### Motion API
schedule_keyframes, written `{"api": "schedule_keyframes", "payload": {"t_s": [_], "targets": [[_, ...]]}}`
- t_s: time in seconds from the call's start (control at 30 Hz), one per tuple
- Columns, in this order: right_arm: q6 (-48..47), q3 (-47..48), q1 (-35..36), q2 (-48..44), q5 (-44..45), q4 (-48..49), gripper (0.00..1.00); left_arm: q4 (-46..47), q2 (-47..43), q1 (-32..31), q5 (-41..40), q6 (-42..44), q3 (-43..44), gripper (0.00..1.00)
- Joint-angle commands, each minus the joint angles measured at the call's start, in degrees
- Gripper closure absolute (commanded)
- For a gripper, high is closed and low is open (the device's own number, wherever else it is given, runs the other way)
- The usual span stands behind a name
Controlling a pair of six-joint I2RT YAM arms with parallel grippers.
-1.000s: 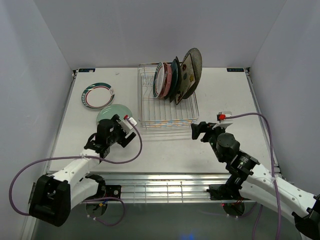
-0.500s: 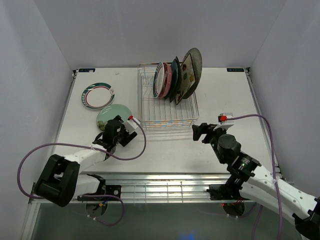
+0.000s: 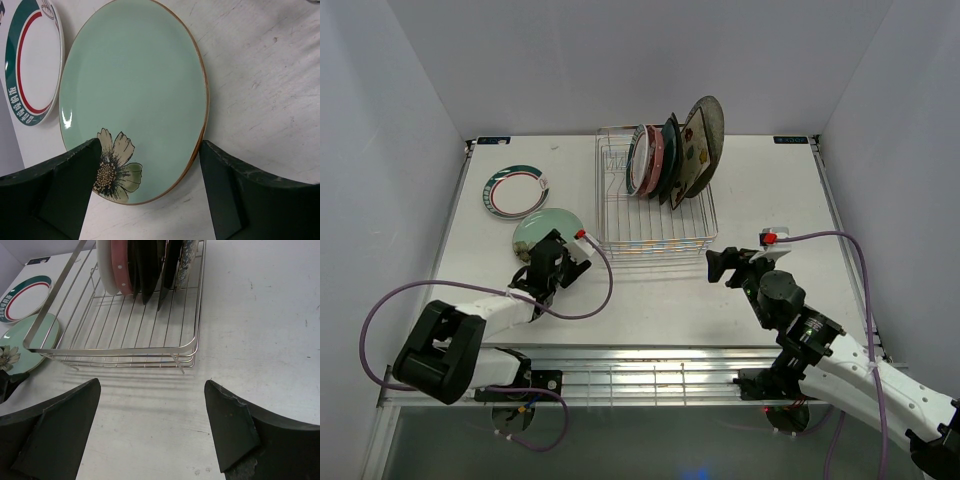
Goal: Load the plates into the dish rack
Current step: Pick up the plate from the corner of the board.
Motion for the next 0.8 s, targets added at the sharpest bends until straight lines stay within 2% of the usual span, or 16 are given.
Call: {"api": "schedule_keyframes", "payload": {"t_s": [0.0,0.17,0.27,0.4,0.6,0.63,0.7,0.77], "targets": [[0.5,-0.7,0.0,-1.0,1.1,1.2,0.1,2.1,0.3,-0.1,-0.3,1.3,-1.0,0.12],[0.5,-0.9,0.0,-1.8,0.6,1.1,0.1,2.1,2.2,-0.2,0.1,2.0,-1.2,0.21],[0.4,-1.2,0.0,-2.1,0.6,1.2,0.1,2.2,3.1,-0.2,0.1,2.1,-1.1,0.24],[0.4,-1.4,0.0,-2.9,0.5,1.2,0.1,2.1,4.7,-0.4,-0.3,1.9,-0.6,0.36],[0.4,-1.6,0.0,-4.0,-0.3,1.2,0.1,2.2,6.0,-1.0,-0.1,2.3,-0.9,0.48],[0.4,-1.6,0.0,-4.2,-0.4,1.2,0.1,2.2,6.5,-1.0,0.0,2.3,-0.7,0.53],[0.4,-1.7,0.0,-4.7,-0.7,1.3,0.1,2.2,7.1,-1.1,-0.2,2.4,-0.7,0.57],[0.5,-1.8,0.0,-4.9,-0.9,1.2,0.1,2.2,7.6,-1.3,-0.5,2.6,-0.6,0.68]]}}
